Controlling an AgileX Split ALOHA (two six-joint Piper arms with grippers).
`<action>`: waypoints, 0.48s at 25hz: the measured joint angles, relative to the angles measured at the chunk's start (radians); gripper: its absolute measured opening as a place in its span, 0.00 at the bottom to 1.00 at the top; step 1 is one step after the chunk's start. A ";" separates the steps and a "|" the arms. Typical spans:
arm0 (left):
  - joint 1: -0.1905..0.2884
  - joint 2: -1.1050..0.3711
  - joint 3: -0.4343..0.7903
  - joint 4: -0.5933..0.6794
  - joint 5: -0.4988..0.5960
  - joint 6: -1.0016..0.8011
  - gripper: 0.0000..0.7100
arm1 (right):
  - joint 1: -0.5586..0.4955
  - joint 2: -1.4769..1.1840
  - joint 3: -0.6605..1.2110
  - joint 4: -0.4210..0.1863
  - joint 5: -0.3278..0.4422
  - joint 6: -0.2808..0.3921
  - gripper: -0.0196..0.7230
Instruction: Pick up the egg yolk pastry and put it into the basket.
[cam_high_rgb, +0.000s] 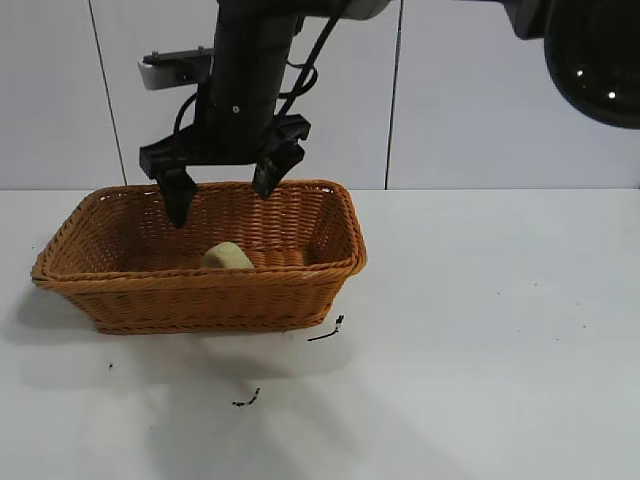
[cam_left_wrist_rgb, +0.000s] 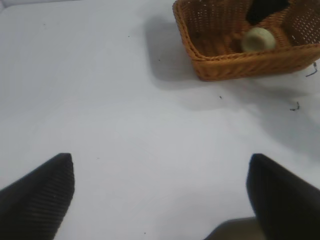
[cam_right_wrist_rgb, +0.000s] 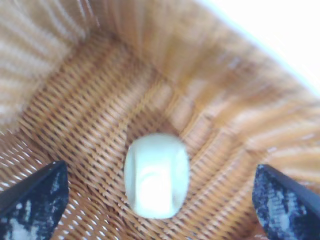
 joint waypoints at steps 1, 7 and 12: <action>0.000 0.000 0.000 0.000 0.000 0.000 0.98 | -0.034 -0.002 0.000 0.000 0.011 0.000 0.96; 0.000 0.000 0.000 0.000 0.000 0.000 0.98 | -0.244 -0.002 0.000 -0.007 0.058 0.012 0.96; 0.000 0.000 0.000 0.000 0.000 0.000 0.98 | -0.394 -0.003 0.000 -0.009 0.059 0.023 0.96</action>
